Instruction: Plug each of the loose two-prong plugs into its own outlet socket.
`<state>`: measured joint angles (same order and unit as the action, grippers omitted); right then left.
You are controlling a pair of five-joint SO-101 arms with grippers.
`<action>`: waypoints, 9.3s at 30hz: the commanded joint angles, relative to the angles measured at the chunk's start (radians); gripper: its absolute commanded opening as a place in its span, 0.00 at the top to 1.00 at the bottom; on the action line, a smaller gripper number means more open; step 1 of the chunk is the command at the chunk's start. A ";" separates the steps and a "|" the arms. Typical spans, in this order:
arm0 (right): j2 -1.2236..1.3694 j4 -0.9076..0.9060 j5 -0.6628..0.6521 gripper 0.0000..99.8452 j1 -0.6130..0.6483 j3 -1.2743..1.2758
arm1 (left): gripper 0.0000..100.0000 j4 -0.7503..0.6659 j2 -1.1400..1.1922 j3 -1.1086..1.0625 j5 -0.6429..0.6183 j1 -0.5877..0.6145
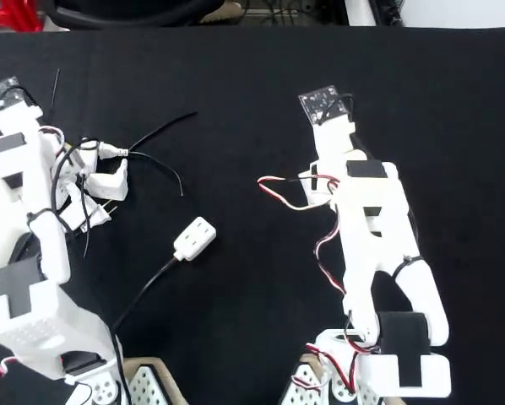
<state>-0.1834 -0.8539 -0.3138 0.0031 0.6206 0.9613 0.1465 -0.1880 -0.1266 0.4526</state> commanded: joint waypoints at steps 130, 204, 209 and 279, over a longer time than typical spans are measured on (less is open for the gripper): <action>-0.004 0.012 -0.028 0.99 0.017 -0.007 | 0.76 -0.201 -0.466 -0.639 0.014 0.094; 1.484 -0.726 -0.559 0.82 0.931 -2.215 | 0.82 0.109 -1.962 -1.423 0.175 0.740; 1.501 -0.661 -0.559 0.82 0.950 -2.144 | 0.82 0.114 -1.962 -1.423 0.175 0.740; 0.812 -0.913 -0.222 0.99 0.815 -1.952 | 0.82 0.080 -1.962 -1.474 0.178 0.648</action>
<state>0.8063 -1.7300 -0.5700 0.8209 -1.3924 1.0610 -1.8082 -1.6686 0.0468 1.1124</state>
